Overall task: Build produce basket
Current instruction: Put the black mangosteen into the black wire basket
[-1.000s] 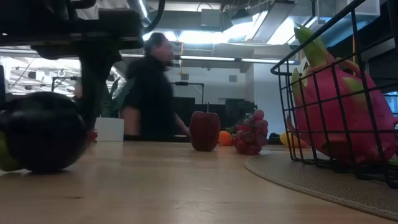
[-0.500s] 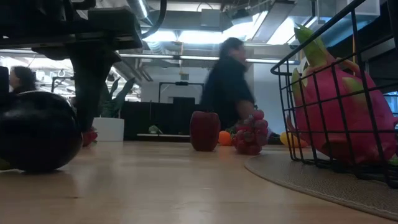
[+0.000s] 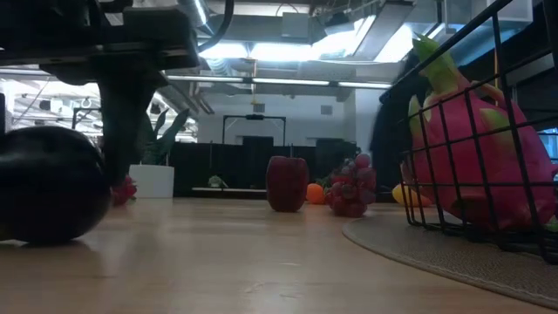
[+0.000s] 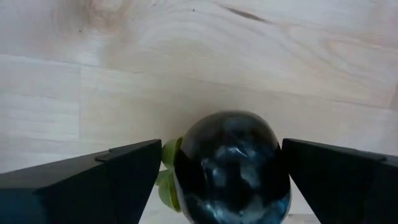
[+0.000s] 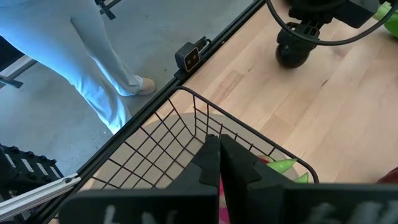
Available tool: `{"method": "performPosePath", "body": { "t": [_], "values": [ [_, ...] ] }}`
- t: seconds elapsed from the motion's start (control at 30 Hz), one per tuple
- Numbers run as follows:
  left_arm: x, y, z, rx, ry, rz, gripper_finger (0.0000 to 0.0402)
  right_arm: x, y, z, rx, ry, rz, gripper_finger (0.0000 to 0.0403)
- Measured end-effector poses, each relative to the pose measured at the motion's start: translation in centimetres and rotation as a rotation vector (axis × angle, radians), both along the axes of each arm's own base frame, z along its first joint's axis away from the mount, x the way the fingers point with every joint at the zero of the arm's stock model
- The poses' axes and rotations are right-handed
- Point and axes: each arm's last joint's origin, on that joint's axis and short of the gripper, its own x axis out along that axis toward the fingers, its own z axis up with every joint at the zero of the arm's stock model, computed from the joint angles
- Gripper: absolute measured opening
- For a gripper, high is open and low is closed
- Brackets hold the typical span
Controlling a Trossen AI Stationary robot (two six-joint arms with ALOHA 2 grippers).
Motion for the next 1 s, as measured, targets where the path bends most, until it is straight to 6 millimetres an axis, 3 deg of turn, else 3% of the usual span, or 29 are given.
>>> {"method": "performPosePath", "body": {
  "t": [0.37, 0.6, 1.0],
  "values": [
    [0.0, 0.0, 0.0, -0.001, 0.002, 0.000, 0.0250, 0.0, 0.0, 0.0, 0.000, 0.000, 0.000, 0.0000],
    [0.0, 0.1, 0.0, 0.012, 0.008, -0.035, 0.0248, 0.0, 0.0, 0.0, 0.000, -0.001, 0.000, 0.0000],
    [-0.1, 0.4, 1.1, 0.061, 0.006, -0.281, 0.0247, 0.0, 0.0, 0.0, 0.000, -0.001, 0.000, 0.0000]
  ]
}}
